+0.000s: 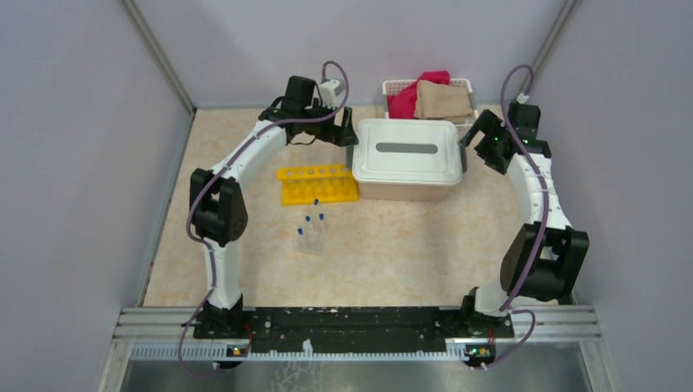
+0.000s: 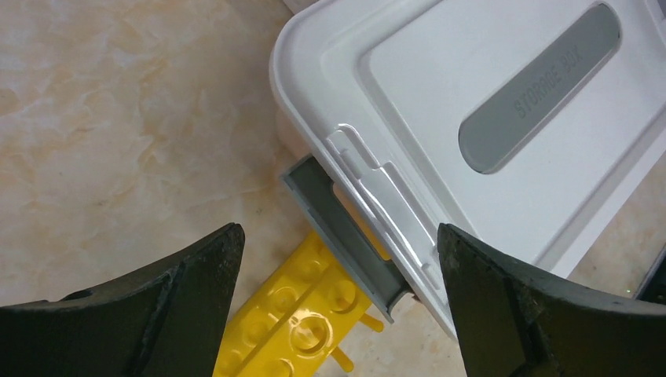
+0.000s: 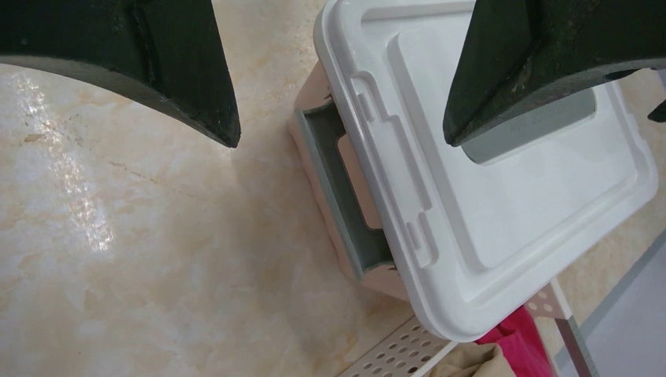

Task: Organize the chemistry lab equipment

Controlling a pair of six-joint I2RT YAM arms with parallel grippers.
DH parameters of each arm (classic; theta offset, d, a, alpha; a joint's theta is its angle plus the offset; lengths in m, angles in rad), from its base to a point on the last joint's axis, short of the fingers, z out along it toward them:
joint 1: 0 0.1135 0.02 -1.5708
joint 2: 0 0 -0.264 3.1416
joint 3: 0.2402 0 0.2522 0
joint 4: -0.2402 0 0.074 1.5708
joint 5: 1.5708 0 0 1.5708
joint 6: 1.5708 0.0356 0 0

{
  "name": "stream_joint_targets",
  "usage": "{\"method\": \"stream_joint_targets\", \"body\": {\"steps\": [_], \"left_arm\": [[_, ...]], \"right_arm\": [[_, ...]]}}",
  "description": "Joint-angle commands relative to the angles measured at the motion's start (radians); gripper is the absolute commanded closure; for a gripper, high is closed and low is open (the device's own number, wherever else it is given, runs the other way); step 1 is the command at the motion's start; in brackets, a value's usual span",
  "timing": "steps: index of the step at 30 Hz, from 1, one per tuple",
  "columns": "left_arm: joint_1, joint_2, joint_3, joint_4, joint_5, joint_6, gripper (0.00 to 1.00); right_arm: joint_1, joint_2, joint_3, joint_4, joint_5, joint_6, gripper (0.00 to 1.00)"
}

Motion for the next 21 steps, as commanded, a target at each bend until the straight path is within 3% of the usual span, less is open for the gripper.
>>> {"method": "stream_joint_targets", "body": {"steps": [1, 6, 21], "left_arm": [[-0.013, 0.002, -0.02, 0.05, 0.044, -0.122, 0.01], [-0.012, 0.021, -0.049, 0.069, 0.036, -0.146, 0.01], [-0.016, 0.014, -0.179, 0.199, 0.207, -0.213, 0.01]], "right_arm": [[-0.021, -0.008, -0.014, 0.083, -0.004, 0.001, 0.01], [-0.051, -0.008, -0.047, 0.124, -0.054, 0.033, 0.01], [-0.052, 0.012, -0.103, 0.178, -0.105, 0.048, 0.01]]}}
